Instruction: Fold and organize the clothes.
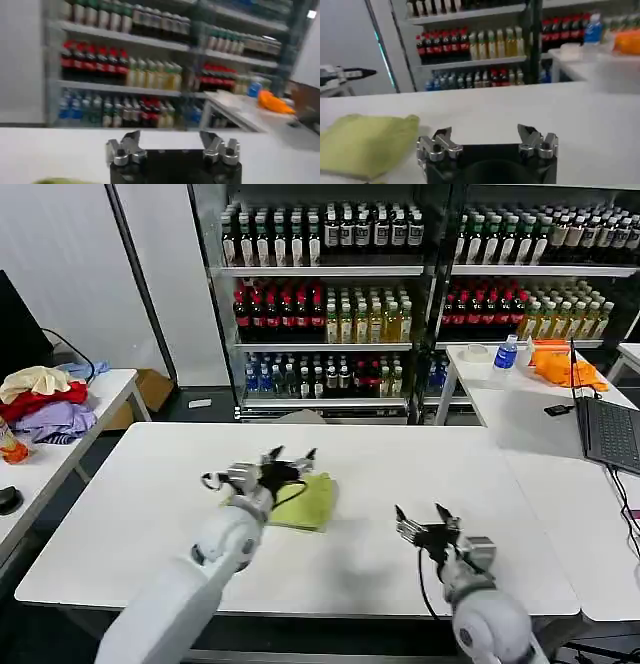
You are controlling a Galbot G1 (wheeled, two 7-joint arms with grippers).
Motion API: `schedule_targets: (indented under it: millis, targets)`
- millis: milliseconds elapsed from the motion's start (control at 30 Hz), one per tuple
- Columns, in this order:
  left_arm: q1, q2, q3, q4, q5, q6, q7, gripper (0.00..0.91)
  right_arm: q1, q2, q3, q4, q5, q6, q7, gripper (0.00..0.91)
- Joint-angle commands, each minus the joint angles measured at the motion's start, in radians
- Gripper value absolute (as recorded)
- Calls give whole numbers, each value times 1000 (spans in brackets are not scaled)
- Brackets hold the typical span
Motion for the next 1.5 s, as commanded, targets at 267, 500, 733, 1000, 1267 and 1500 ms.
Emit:
schedule_targets:
  millis: [267,500,733,1000,1267,1500]
  targets:
    - [269,144,-349,-98,-4,-35,-59,907,430,243,-305,-442,263,-44,107,907]
    - [264,130,-339,-93,-4,-36,-59,907,467,298,-309,-551,280,-43,107,907]
    - [260,124,-326,-86,-3,-37,-58,907,495,326,-281,-628,287,-35,109,191]
    - [257,122,-319,-85,-4,-36,-57,907,510,336,-266,-661,305,10,113,0]
    - [258,119,-316,-77,-6,-38,-52,907,536,305,-223,-694,289,23,107,0]
    - [258,108,-304,-77,-6,-38,-50,907,554,229,-202,-699,248,1,89,0]
